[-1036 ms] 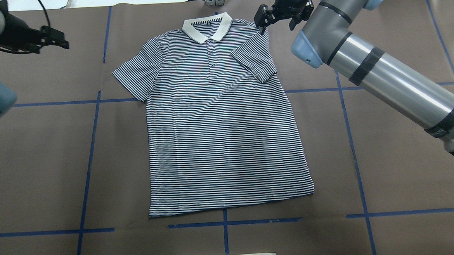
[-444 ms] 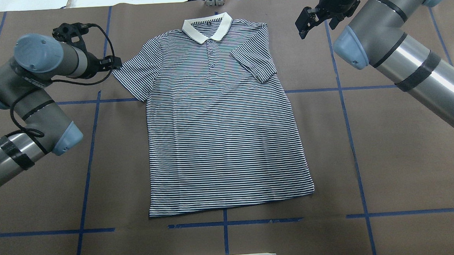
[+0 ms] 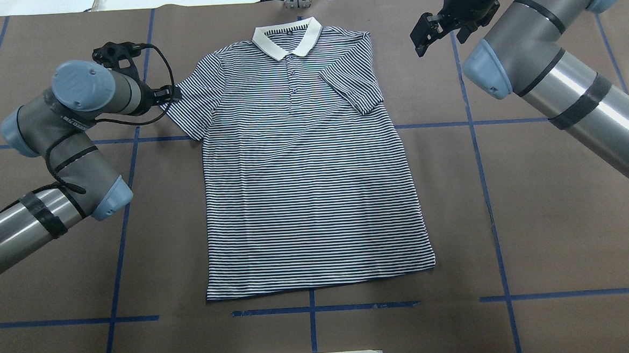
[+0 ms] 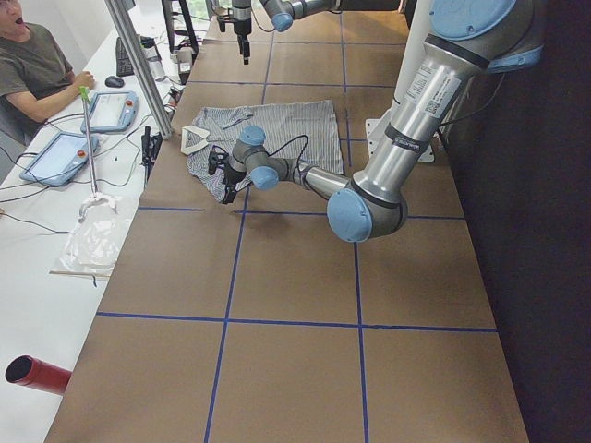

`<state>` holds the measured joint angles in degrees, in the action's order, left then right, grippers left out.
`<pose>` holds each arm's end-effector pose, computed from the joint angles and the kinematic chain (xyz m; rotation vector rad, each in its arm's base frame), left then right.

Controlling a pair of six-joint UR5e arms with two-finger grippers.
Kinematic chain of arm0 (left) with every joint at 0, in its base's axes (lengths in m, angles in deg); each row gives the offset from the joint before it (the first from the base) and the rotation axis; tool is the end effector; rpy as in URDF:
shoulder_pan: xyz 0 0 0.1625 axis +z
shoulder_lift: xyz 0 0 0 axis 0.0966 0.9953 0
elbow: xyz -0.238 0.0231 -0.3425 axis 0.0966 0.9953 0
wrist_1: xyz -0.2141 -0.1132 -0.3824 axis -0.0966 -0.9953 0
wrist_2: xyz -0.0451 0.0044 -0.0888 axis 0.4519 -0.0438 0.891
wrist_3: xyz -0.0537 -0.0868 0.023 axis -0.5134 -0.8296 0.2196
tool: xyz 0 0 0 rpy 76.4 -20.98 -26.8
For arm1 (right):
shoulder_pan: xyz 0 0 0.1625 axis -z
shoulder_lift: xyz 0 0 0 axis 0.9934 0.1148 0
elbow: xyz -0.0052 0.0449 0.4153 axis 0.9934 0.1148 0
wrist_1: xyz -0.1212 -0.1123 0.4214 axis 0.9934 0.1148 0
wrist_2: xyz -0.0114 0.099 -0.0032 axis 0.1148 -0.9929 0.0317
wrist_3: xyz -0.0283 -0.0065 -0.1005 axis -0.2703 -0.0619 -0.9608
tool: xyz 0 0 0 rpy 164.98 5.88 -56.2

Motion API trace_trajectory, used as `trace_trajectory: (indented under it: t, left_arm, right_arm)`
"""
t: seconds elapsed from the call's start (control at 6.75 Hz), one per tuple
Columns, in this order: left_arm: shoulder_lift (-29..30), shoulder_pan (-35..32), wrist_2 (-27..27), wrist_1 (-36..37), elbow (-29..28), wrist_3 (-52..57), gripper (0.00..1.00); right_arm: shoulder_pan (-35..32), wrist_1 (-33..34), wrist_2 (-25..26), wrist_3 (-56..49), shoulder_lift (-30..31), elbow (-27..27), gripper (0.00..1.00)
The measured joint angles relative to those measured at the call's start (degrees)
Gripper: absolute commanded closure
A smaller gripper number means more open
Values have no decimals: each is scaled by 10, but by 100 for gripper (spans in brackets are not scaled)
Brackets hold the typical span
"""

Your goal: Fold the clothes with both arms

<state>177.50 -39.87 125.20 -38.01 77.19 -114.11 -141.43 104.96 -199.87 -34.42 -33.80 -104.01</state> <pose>0.4677 -0.6481 0.4123 0.3939 0.7838 -0.3437 -0.3384 -0.6778 0.2488 0.2083 -0.8179 -0.2653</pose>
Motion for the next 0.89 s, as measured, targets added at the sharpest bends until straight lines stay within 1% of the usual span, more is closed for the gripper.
trace_trajectory:
  t: [0.3, 0.44, 0.59, 0.74, 0.89]
  left_arm:
    - [10, 2, -12, -26, -36, 5, 2]
    - [11, 2, -18, -32, -42, 10, 15]
    - [12, 1, -20, -34, -45, 12, 35]
    - [13, 1, -21, -35, -45, 13, 62]
    - [15, 1, -21, -35, -45, 14, 83]
  right_arm:
    - [3, -1, 1, 2, 0, 1, 0]
    - [4, -1, 1, 2, 0, 1, 0]
    - [4, -1, 1, 2, -1, 1, 0]
    - [4, -1, 1, 2, -1, 1, 0]
    - [4, -1, 1, 3, -1, 1, 0]
